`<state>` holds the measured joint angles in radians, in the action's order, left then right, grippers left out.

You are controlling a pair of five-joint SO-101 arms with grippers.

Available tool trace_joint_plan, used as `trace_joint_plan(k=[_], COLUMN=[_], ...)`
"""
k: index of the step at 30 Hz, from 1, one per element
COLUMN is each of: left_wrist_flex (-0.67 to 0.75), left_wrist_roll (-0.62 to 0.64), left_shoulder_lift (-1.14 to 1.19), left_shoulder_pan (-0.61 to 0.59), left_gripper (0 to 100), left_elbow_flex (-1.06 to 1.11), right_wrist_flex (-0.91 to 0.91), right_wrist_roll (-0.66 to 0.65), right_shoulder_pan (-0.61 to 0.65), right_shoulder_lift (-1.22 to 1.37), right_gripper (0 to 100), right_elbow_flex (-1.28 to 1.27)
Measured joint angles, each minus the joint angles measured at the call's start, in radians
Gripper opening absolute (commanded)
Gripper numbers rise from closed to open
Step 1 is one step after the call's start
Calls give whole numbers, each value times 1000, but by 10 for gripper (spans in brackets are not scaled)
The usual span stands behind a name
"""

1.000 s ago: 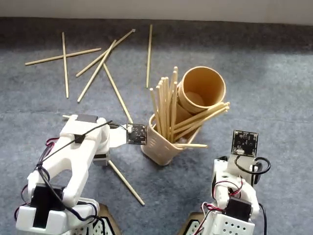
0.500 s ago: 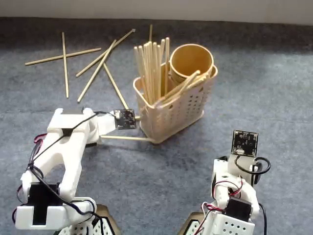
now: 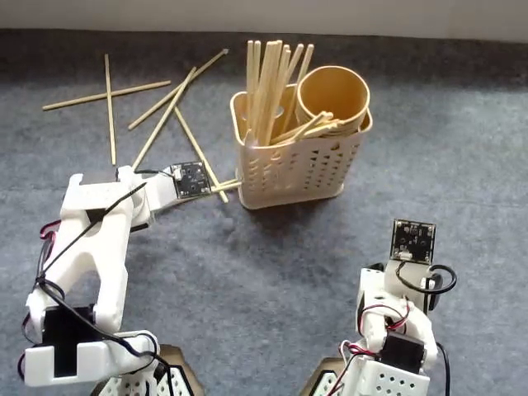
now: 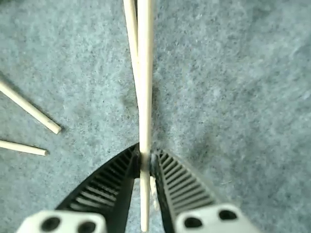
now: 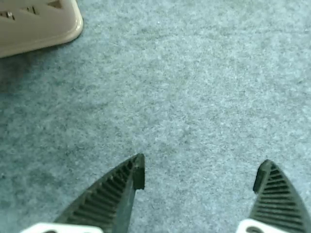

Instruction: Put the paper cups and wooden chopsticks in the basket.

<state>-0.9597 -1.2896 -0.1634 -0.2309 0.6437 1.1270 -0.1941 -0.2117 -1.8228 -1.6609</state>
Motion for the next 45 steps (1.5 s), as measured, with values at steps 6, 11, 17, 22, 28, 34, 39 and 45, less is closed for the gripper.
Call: trace_joint_plan(k=[6,11,17,22,28,34,39,45], left_wrist_flex=[2,84,118,123,199,219,221,221], left_wrist_roll=[0,11,-5,-6,-2,31,34,173], left_shoulder_lift=[2,2,2,2,2,2,2,57], left_shoulder_pan=[0,-32,-115,-138,-83,-25,-8,44], left_gripper=[6,6,6,6,113,235,235,279], left_elbow_flex=[0,0,23,23,23,23,23,-41], right_wrist_flex=[0,0,0,0,0,0,0,0], right_wrist_roll=[0,0,0,0,0,0,0,0], right_shoulder_pan=[0,0,0,0,0,0,0,0], right_shoulder_lift=[0,0,0,0,0,0,0,0], right_gripper=[347,347,347,347,347,347,347,347], right_elbow_flex=[0,0,0,0,0,0,0,0])
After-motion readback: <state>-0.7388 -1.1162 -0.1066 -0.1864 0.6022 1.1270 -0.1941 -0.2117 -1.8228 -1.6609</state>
